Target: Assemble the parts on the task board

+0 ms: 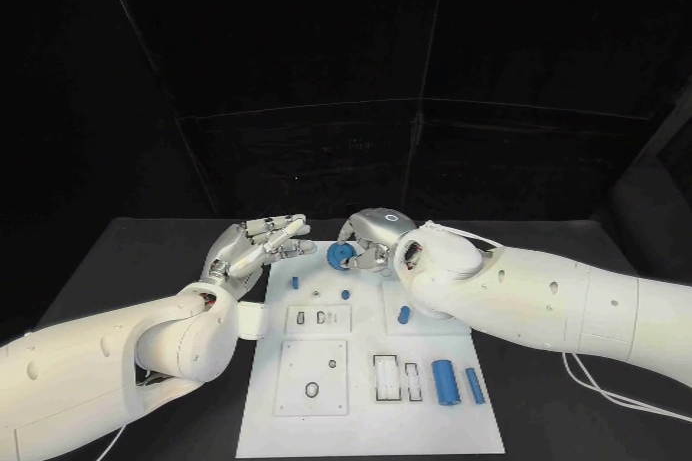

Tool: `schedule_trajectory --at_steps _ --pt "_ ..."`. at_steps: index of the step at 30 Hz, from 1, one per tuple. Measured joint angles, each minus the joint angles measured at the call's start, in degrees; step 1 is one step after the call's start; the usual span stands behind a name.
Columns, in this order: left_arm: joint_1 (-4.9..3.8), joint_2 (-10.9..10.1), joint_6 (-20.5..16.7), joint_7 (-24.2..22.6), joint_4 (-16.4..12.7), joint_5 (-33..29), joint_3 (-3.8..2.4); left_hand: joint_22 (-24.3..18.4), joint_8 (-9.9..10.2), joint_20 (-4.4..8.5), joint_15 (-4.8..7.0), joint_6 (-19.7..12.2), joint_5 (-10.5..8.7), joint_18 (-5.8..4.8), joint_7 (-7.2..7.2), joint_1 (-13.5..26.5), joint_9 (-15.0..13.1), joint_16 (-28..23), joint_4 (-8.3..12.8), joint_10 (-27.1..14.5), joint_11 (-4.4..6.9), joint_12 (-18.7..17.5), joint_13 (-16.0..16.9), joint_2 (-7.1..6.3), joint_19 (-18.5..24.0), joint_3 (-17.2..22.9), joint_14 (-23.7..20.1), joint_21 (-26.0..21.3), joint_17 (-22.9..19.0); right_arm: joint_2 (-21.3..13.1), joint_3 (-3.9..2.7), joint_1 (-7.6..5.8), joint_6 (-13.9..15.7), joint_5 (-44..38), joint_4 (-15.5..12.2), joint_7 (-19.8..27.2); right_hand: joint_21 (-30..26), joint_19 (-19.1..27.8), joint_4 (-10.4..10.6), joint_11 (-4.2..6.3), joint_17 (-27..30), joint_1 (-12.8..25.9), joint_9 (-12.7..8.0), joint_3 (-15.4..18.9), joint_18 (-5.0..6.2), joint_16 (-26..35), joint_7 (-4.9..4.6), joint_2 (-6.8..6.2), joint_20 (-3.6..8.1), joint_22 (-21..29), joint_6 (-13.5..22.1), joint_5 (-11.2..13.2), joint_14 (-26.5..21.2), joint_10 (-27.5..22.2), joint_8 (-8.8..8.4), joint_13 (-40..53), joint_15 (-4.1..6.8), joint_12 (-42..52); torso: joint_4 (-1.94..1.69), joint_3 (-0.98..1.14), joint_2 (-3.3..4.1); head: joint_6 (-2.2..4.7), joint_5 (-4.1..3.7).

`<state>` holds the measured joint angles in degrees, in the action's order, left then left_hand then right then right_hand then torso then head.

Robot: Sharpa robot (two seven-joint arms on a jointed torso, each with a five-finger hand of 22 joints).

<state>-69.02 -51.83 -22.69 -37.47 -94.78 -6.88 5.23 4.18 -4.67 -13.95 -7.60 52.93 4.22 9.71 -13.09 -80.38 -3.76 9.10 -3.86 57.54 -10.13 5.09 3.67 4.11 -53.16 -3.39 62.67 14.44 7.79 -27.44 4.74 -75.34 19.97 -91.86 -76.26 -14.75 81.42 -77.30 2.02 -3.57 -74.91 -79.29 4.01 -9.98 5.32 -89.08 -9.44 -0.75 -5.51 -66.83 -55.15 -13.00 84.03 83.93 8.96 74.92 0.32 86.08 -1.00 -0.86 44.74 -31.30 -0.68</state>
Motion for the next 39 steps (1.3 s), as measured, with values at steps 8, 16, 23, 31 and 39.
schedule_trajectory --at_steps 8,16,23,31,39 --pt "-0.13 0.1 0.1 -0.1 0.2 -0.2 -0.01 0.0 0.0 0.16 0.00 0.2 0.00 0.00 -0.21 -0.3 0.0 -0.2 0.2 0.0 0.00 0.0 0.0 0.34 -0.2 0.2 0.0 0.0 0.0 2.6 0.08 1.10 -0.9 -0.3 2.6 0.3 0.0 0.0 -0.1 0.00 0.0 0.0 0.0 -0.1 0.00 0.0 0.09 0.00 0.00 0.0 -0.1 0.0 0.0 0.0 -0.27 0.0 0.00 0.0 0.06 0.12 0.03 -0.40 0.20" --pt "-0.21 0.2 0.1 -0.2 0.3 -0.3 -0.01 0.0 0.0 0.15 0.21 0.2 0.00 0.00 -0.21 -0.3 0.0 -0.2 0.5 0.2 -0.21 -0.2 0.0 0.34 -0.2 0.5 0.2 0.0 0.0 4.0 0.09 1.37 -1.2 -0.4 4.4 -0.6 0.0 0.0 -0.2 0.00 0.0 0.1 -0.3 -0.5 0.00 0.0 0.21 -0.15 0.00 -0.1 -0.1 0.0 0.0 0.0 -0.55 0.0 0.00 0.0 0.13 0.13 -0.05 -0.63 0.30" --pt "-0.32 0.3 0.3 -0.1 0.5 -0.4 -0.01 0.0 0.0 0.15 0.21 0.2 0.00 0.00 -0.21 -0.3 0.0 -0.2 0.5 0.2 -0.21 -0.2 0.0 0.34 -0.2 0.5 0.2 0.0 0.0 4.6 0.04 1.37 -1.5 -0.5 5.0 -1.7 0.0 0.0 -0.4 -0.01 0.0 1.1 -0.3 -0.8 0.01 0.0 0.56 -1.15 0.00 0.1 -0.4 1.1 0.0 0.0 -1.63 0.0 0.00 -0.8 0.19 0.16 -0.13 -0.60 0.16" --pt "-0.40 0.5 0.5 0.0 0.8 -0.4 -0.01 0.0 0.2 0.15 0.21 0.2 0.00 0.00 -0.21 -0.3 0.0 -0.2 0.5 0.2 -0.21 -0.2 0.0 0.34 -0.2 0.5 0.2 0.0 0.0 5.1 0.00 1.33 -2.4 -0.5 5.6 -2.8 0.0 0.3 -0.7 -0.43 0.0 2.6 -0.2 -0.7 0.00 0.0 -0.19 -2.57 -0.36 0.3 2.3 2.5 0.0 0.0 -3.58 0.0 -0.01 -2.1 0.24 0.20 -0.14 -0.58 -0.02" --pt "-0.44 0.9 0.6 0.1 1.4 -0.5 -0.01 0.0 0.2 0.15 0.21 0.2 0.00 0.00 -0.21 -0.3 0.0 -0.2 0.5 0.2 -0.21 -0.2 0.0 0.34 -0.2 0.5 0.2 0.0 0.0 5.3 -0.09 1.22 -3.4 -0.6 5.8 -3.2 0.0 0.3 -0.3 -0.64 0.0 3.6 -0.2 0.0 0.00 0.0 -0.25 -3.49 -0.73 0.5 2.7 2.7 0.0 0.2 -4.02 0.0 -0.43 -2.3 0.24 0.21 -0.13 -0.63 -0.13"
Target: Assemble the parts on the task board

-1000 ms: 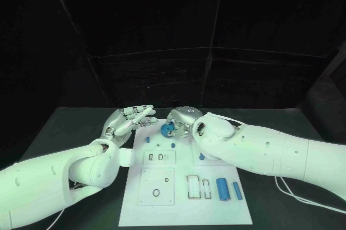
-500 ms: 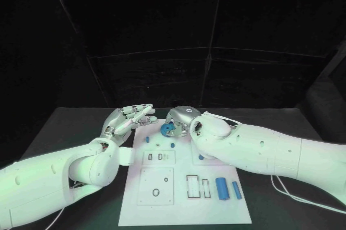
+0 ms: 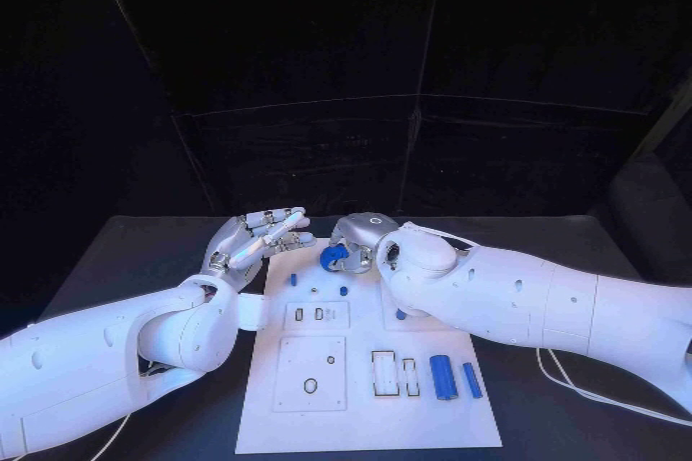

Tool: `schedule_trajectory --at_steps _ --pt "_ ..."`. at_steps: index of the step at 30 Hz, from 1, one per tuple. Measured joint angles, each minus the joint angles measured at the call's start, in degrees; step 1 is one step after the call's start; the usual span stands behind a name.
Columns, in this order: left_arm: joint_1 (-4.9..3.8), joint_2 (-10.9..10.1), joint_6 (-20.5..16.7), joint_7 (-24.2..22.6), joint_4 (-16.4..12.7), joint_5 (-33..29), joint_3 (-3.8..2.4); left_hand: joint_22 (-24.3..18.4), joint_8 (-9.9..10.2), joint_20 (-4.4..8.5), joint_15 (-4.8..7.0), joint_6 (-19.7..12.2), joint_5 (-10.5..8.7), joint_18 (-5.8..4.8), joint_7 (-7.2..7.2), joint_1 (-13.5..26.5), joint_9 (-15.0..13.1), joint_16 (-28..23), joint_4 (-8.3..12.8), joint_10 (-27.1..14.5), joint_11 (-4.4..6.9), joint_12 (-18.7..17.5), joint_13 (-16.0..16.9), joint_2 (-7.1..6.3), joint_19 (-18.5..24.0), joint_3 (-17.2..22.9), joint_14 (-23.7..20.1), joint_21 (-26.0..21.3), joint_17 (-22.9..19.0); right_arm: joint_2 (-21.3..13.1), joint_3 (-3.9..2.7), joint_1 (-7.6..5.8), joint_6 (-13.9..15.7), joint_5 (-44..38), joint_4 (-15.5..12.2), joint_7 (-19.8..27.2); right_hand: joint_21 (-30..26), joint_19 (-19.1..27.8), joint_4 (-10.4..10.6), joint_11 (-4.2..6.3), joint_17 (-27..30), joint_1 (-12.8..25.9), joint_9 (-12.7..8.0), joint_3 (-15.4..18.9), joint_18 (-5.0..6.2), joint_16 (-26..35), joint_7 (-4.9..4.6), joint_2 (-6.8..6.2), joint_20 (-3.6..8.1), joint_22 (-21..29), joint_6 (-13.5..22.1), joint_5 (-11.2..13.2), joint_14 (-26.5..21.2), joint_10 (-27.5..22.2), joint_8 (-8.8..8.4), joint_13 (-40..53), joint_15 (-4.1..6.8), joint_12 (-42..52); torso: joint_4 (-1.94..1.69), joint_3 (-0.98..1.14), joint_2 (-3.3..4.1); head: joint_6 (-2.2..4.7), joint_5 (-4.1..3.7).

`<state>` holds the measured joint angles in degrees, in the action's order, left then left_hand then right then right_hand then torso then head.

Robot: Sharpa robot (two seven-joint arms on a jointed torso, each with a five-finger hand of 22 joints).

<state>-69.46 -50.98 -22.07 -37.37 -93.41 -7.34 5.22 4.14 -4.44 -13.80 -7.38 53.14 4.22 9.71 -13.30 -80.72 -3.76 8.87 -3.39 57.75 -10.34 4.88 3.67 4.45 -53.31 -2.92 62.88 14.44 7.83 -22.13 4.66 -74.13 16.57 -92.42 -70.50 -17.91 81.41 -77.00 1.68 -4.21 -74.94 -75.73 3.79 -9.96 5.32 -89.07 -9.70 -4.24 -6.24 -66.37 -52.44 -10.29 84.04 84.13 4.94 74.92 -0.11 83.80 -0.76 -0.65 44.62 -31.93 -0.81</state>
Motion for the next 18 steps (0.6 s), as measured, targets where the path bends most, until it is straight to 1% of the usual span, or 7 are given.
schedule_trajectory --at_steps 3,6,7,9,10,14,18 --pt "-0.01 0.1 0.0 0.1 0.2 0.0 0.00 0.0 0.0 0.00 0.00 0.0 0.00 0.00 0.00 0.0 0.0 0.0 0.2 0.0 0.00 0.0 0.0 0.00 0.0 -0.2 0.0 0.0 0.1 0.0 -0.01 -0.02 -0.1 0.0 0.0 -0.1 0.0 0.0 0.4 0.00 0.0 0.4 0.1 0.4 0.00 0.0 0.00 -0.26 0.00 0.0 0.0 0.9 0.0 0.0 0.00 0.0 0.00 0.0 0.00 0.00 0.02 0.01 0.00" --pt "-0.01 0.2 0.1 0.1 0.3 0.0 0.00 0.0 0.0 0.00 0.00 0.0 0.00 0.00 0.00 0.0 0.0 0.0 0.3 0.0 0.00 0.0 0.0 0.00 0.0 -0.1 0.0 0.0 0.1 0.0 0.01 -0.02 -0.4 0.0 0.1 -0.2 0.0 0.0 1.2 -0.20 0.0 1.6 0.2 1.2 0.00 0.0 -0.04 -0.57 0.00 0.0 0.4 2.7 0.0 -0.2 -0.36 0.0 0.00 0.0 0.00 -0.01 0.02 -0.01 -0.05" --pt "-0.01 0.2 0.1 0.2 0.3 0.0 0.00 0.0 0.0 0.03 0.00 0.0 0.00 0.00 0.00 0.0 0.0 0.0 0.3 0.0 0.00 -0.3 0.0 0.00 0.0 0.0 0.0 0.0 0.1 -0.1 0.11 0.05 -0.6 0.0 0.2 -0.3 0.0 0.0 1.8 -0.20 0.0 2.0 0.2 1.8 0.00 0.0 -0.04 -0.49 0.00 0.0 0.4 4.0 0.0 -0.2 -0.50 0.0 0.00 0.0 0.00 -0.01 0.02 -0.07 -0.09" --pt "-0.01 0.2 0.1 0.2 0.4 0.0 0.00 0.0 0.3 0.18 0.00 0.0 0.00 0.00 0.00 0.0 0.0 -0.2 0.3 0.0 0.00 -0.3 0.0 0.00 -0.2 0.0 0.0 0.0 0.1 -0.2 0.15 0.18 -0.9 0.2 0.2 -0.4 0.0 0.2 2.4 -0.20 0.0 2.5 0.2 2.4 0.00 0.0 -0.04 -0.66 -0.21 0.0 0.4 4.9 0.0 -0.2 -0.50 0.0 0.00 0.0 -0.01 -0.02 0.02 -0.13 -0.12" --pt "-0.01 0.2 0.1 0.2 0.4 0.0 0.00 0.0 0.3 0.18 0.00 0.0 0.00 0.00 0.00 0.0 0.0 -0.2 0.3 0.0 0.00 -0.3 0.0 0.00 -0.2 0.0 0.0 0.0 0.1 -0.2 0.16 0.21 -1.0 0.2 0.3 -0.4 0.0 0.2 2.6 -0.20 0.0 2.8 0.2 2.6 0.00 0.0 -0.04 -0.42 -0.21 0.0 0.4 4.9 0.0 -0.2 -0.50 0.0 0.00 0.0 -0.01 -0.03 0.02 -0.17 -0.13" --pt "-0.01 0.3 0.1 0.3 0.5 0.0 0.00 0.0 0.3 -0.01 0.00 0.0 0.00 -0.01 0.00 0.0 0.0 -0.2 0.3 0.0 0.00 -0.3 0.0 0.00 -0.4 0.0 0.0 0.0 0.0 -0.4 0.17 0.23 -1.6 0.6 0.2 -0.6 0.0 0.2 3.7 -0.20 0.0 3.4 0.2 3.7 0.00 -0.2 -0.04 -0.42 -0.21 0.0 0.4 4.5 0.0 -0.2 -0.50 0.0 0.00 0.0 -0.06 -0.04 0.02 -0.28 -0.15" --pt "-0.01 0.3 0.1 0.4 0.5 0.0 0.01 0.0 0.3 -0.01 0.00 0.0 0.00 -0.01 0.00 0.0 0.0 -0.2 0.5 0.0 0.00 -0.3 0.0 0.00 -0.4 0.2 0.0 0.0 0.0 -0.6 0.16 0.22 -2.0 0.9 0.1 -0.7 0.0 0.2 4.0 -0.20 0.0 3.4 0.2 4.0 0.00 -0.2 -0.04 -0.42 -0.21 0.0 0.4 4.5 0.0 -0.2 -0.50 0.0 0.00 0.0 -0.09 -0.06 0.02 -0.34 -0.15"
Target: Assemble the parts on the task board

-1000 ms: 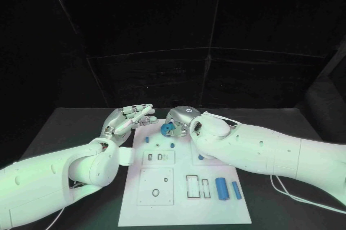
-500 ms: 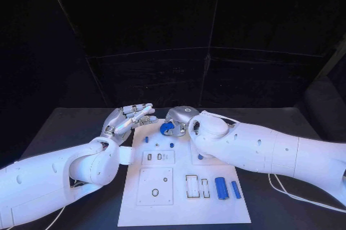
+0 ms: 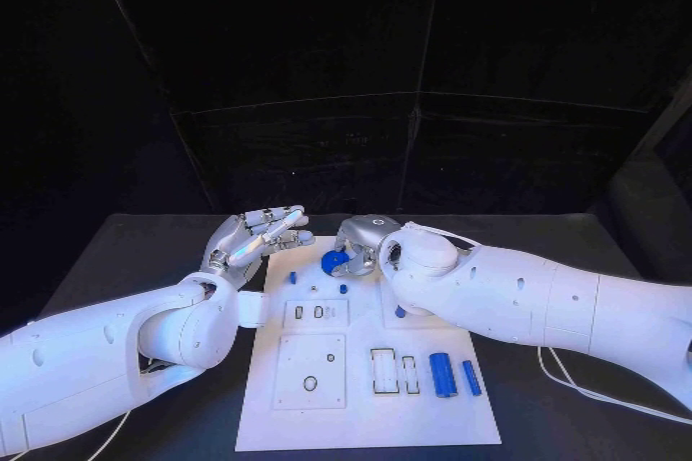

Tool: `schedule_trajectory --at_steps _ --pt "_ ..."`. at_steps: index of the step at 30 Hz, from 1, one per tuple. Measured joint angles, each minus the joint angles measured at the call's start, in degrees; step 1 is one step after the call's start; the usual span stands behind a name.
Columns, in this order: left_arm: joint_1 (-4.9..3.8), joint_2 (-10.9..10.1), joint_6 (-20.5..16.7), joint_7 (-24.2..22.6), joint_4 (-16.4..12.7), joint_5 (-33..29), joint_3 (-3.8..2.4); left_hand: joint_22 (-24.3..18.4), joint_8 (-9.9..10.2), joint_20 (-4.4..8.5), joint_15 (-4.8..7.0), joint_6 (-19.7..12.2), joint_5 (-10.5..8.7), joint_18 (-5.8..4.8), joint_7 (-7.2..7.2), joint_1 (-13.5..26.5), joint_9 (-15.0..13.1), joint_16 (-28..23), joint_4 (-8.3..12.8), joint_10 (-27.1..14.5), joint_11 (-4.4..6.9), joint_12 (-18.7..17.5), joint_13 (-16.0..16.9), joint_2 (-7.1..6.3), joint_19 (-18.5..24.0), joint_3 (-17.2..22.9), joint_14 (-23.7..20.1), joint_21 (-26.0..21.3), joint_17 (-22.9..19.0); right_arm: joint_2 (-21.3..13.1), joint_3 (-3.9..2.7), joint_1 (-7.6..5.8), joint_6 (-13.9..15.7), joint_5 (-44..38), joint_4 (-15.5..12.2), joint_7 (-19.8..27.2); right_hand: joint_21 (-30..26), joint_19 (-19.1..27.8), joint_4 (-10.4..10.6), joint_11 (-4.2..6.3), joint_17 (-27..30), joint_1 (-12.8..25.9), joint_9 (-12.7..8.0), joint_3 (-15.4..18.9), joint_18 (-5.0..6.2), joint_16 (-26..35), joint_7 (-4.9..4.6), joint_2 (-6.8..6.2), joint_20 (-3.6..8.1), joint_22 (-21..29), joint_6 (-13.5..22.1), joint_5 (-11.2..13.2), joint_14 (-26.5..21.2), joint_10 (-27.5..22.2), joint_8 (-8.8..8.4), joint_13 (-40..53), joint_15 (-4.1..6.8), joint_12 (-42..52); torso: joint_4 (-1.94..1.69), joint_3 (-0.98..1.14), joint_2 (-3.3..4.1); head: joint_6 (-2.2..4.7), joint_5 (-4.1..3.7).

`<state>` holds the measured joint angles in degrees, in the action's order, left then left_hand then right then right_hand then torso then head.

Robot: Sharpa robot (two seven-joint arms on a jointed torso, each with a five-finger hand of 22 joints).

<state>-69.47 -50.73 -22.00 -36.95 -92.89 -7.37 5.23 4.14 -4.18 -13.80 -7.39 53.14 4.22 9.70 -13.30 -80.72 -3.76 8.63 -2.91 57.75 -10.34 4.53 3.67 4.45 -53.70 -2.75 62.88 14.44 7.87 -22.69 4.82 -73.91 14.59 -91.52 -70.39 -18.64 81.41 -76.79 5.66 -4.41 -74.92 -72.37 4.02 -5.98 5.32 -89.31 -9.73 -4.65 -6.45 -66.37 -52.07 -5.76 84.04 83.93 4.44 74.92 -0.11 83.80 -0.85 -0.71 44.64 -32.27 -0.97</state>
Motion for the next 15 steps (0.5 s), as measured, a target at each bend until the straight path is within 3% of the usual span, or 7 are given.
schedule_trajectory --at_steps 10,15 --pt "0.00 0.0 0.0 0.1 0.1 0.0 0.00 0.0 0.0 0.00 0.00 0.0 0.00 0.00 0.00 0.0 0.0 0.0 0.0 0.0 0.00 0.0 0.0 0.00 0.0 0.0 0.0 0.0 0.0 -0.4 -0.01 -0.02 -0.2 0.6 -0.2 -0.2 0.0 -0.1 2.1 0.00 0.0 1.3 0.0 1.5 0.01 0.0 0.00 0.37 -0.12 0.0 0.0 -0.3 0.0 0.0 0.00 0.0 0.00 0.0 -0.05 -0.02 0.01 0.11 0.01" --pt "0.00 0.0 0.0 0.1 0.1 0.0 0.01 0.0 0.0 0.00 0.00 0.0 0.00 0.00 0.00 0.0 0.0 0.0 0.0 0.0 0.00 0.0 0.0 0.00 0.0 0.0 0.0 0.0 0.0 -2.7 -0.01 -0.02 2.9 2.1 -1.4 1.4 0.0 -0.2 2.7 0.00 0.0 1.1 0.0 1.7 0.01 0.0 0.00 1.19 -0.22 -0.1 0.0 -2.2 0.0 0.0 -0.22 0.0 0.00 0.0 -0.06 0.01 -0.06 0.36 -0.04"
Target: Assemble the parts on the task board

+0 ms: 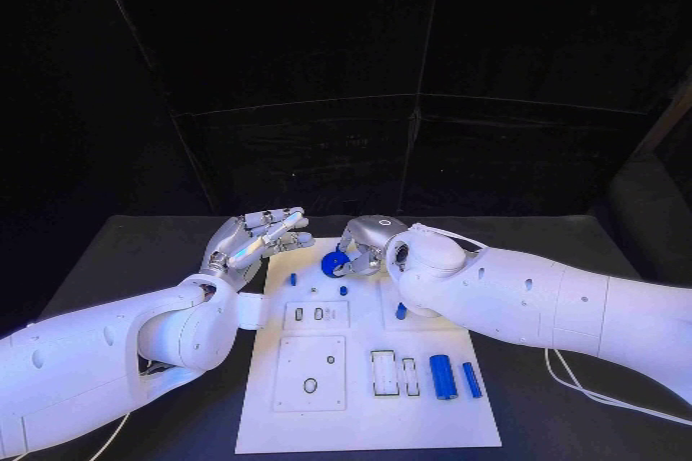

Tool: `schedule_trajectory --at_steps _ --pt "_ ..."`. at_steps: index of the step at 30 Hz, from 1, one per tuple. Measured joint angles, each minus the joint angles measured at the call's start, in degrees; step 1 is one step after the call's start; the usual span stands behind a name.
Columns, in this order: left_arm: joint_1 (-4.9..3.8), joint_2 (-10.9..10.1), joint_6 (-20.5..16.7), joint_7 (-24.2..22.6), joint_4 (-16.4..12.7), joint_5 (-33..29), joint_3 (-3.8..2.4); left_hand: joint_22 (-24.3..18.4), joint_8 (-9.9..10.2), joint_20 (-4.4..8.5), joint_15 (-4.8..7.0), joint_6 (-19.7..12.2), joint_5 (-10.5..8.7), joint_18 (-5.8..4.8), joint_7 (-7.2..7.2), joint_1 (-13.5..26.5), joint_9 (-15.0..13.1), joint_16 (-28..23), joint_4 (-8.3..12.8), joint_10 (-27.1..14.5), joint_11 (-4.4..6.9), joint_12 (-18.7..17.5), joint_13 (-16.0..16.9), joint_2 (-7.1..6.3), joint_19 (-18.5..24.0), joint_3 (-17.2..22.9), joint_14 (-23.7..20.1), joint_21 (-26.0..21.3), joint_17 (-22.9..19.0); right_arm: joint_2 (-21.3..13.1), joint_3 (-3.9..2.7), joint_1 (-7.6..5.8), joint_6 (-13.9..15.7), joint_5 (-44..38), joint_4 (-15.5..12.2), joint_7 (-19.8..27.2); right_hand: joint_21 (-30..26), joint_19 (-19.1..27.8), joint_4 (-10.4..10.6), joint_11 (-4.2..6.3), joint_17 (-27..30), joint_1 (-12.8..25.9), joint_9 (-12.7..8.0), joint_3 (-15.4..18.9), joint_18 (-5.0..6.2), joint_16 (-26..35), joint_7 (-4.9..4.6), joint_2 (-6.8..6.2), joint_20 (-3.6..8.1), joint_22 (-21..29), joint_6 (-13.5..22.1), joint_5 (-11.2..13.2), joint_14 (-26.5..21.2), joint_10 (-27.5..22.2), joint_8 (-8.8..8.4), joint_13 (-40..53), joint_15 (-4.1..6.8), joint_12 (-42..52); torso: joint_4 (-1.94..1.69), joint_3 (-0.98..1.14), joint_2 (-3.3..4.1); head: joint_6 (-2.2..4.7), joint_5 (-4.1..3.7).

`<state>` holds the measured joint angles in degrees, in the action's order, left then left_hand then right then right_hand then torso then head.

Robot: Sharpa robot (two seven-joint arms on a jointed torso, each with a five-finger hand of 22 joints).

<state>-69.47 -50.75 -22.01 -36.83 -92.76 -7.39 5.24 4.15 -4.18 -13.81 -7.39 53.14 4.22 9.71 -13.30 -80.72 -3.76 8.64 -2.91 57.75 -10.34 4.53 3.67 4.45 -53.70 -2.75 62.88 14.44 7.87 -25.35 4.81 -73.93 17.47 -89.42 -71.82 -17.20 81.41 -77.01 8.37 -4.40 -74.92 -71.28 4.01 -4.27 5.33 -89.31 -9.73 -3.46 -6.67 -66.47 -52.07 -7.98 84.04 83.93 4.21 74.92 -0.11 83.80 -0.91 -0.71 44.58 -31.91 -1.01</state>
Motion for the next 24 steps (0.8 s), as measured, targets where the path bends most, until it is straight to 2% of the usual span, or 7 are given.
schedule_trajectory --at_steps 2,8,12,16,24 --pt "0.00 -0.1 0.0 0.0 0.1 0.0 0.00 0.0 0.0 0.00 -0.13 0.0 0.00 0.00 0.00 0.0 0.0 0.0 0.0 0.0 0.00 0.0 0.0 0.00 0.0 0.0 0.1 -0.2 0.0 -2.0 0.00 -0.04 2.3 1.9 -0.9 2.8 0.0 0.0 -1.0 0.00 0.0 -2.2 0.0 -0.9 0.00 0.0 0.00 0.87 0.00 0.0 0.0 -0.8 0.0 0.0 0.00 0.0 0.00 0.0 0.05 0.01 -0.04 0.15 0.00" --pt "0.00 -0.2 0.0 0.0 0.4 0.0 0.00 0.0 0.0 0.00 -0.16 0.0 0.00 0.00 0.00 -0.2 0.0 0.0 0.4 0.0 0.00 0.0 0.0 0.24 0.0 0.1 0.3 -0.2 0.1 -8.7 -0.02 -0.86 5.8 8.8 -4.2 12.1 0.0 0.0 -3.9 0.00 0.0 -6.0 0.1 -1.6 0.00 0.0 0.00 1.30 0.00 0.4 0.0 -1.8 0.0 0.0 0.00 0.0 0.00 -0.5 0.31 0.12 -0.29 0.47 0.04" --pt "0.00 -0.2 0.0 0.0 0.7 0.0 0.00 0.0 0.0 0.20 0.00 0.0 0.00 -0.01 0.00 -0.2 0.0 0.0 0.5 0.0 0.00 0.0 0.0 0.24 -0.2 0.2 0.4 -0.2 0.1 -13.9 -0.01 -1.17 6.1 14.3 -6.2 17.3 0.0 0.2 -4.7 0.00 0.0 -6.4 0.1 -1.6 0.00 0.0 0.00 0.92 -0.21 0.6 0.0 -2.2 0.0 0.0 0.00 0.0 0.00 -0.6 0.56 0.29 -0.54 0.50 0.02" --pt "0.00 0.0 0.0 0.0 1.0 0.0 0.01 0.0 0.0 0.13 0.20 0.0 0.00 0.00 0.00 -0.2 0.0 -0.3 0.6 0.1 0.06 0.0 0.0 0.24 -0.5 0.3 0.6 -0.2 0.1 -18.0 0.03 -1.29 6.0 18.5 -6.7 20.7 0.0 0.2 -4.9 0.00 0.0 -6.9 0.1 -1.4 0.00 0.0 0.00 0.91 -0.21 0.7 0.0 -2.4 0.0 0.0 0.00 0.0 0.00 -0.8 0.86 0.50 -0.81 0.47 0.16" --pt "0.01 0.7 0.2 0.1 1.5 0.2 0.01 0.0 0.0 0.18 0.20 0.7 0.00 0.00 0.31 -0.2 0.0 -0.5 0.8 1.4 0.42 0.0 0.1 0.24 -0.6 0.5 1.0 -0.2 0.2 -22.2 0.12 -1.33 5.5 22.5 -5.7 24.6 0.0 0.2 -5.4 0.00 0.0 -7.4 0.1 -1.2 0.00 0.0 0.00 0.38 -0.21 0.7 0.0 -2.4 0.0 0.0 0.00 0.0 0.00 -0.8 1.26 1.00 -1.00 0.54 -0.07"
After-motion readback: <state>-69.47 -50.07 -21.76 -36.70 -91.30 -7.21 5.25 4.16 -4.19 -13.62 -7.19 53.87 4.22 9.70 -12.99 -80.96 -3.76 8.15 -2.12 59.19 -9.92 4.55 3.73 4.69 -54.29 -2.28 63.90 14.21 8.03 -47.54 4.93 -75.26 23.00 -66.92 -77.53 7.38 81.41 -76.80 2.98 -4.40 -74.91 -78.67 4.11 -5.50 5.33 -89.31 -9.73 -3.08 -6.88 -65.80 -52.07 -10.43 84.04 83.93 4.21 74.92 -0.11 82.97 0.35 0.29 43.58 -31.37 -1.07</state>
